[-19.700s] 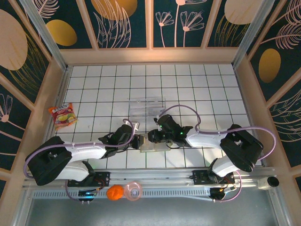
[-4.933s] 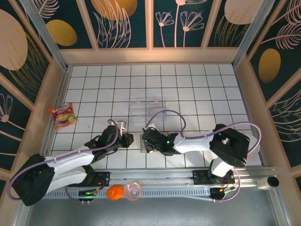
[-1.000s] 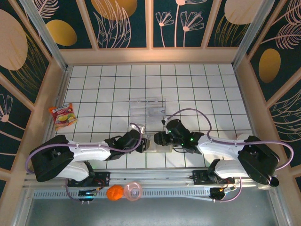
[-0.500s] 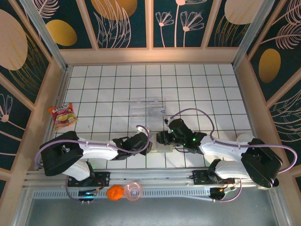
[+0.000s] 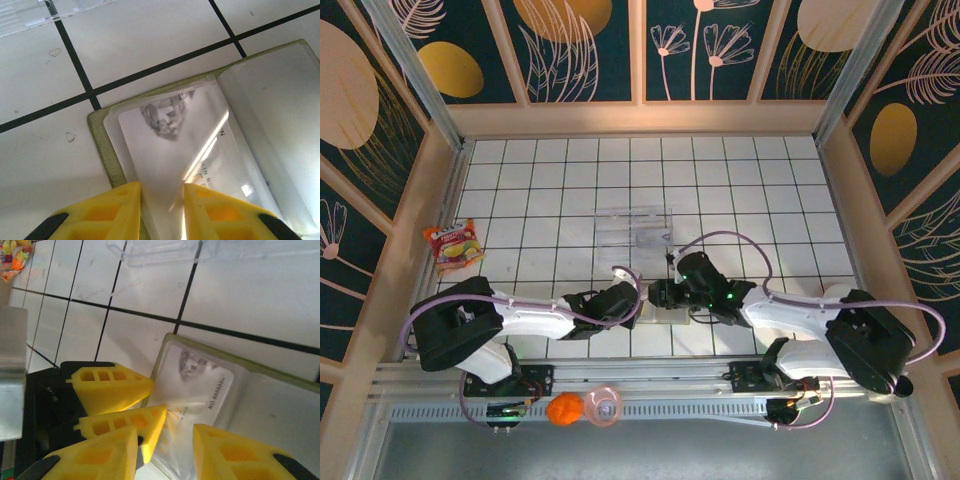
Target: Take the credit cards out of the card holder
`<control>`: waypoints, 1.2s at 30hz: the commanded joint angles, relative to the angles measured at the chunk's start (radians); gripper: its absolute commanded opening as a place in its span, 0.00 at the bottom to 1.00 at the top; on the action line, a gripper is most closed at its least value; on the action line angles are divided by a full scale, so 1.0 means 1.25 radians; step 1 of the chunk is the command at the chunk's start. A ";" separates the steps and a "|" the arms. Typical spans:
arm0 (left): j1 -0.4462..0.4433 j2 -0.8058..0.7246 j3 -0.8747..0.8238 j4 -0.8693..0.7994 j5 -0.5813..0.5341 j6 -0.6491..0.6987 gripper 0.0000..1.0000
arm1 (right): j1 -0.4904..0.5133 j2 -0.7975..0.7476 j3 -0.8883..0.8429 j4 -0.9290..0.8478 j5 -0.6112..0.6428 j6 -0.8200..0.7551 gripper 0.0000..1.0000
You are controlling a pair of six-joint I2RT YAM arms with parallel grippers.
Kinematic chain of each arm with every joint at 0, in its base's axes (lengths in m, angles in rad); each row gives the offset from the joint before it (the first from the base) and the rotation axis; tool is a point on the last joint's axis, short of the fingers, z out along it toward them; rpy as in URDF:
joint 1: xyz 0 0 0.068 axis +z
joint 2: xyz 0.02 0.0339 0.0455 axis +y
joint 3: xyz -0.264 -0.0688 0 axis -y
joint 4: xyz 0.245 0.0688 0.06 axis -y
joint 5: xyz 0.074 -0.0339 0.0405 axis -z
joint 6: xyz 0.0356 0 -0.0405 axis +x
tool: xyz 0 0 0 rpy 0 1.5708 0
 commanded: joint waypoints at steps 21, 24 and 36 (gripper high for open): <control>-0.007 -0.002 -0.027 -0.003 0.027 -0.019 0.31 | -0.002 0.093 -0.030 0.096 -0.107 0.080 0.35; -0.007 -0.002 -0.027 -0.002 0.028 -0.018 0.31 | 0.002 0.092 -0.029 0.086 -0.110 0.082 0.35; -0.007 0.000 -0.025 0.003 0.030 -0.020 0.32 | 0.017 0.099 -0.026 0.071 -0.126 0.083 0.37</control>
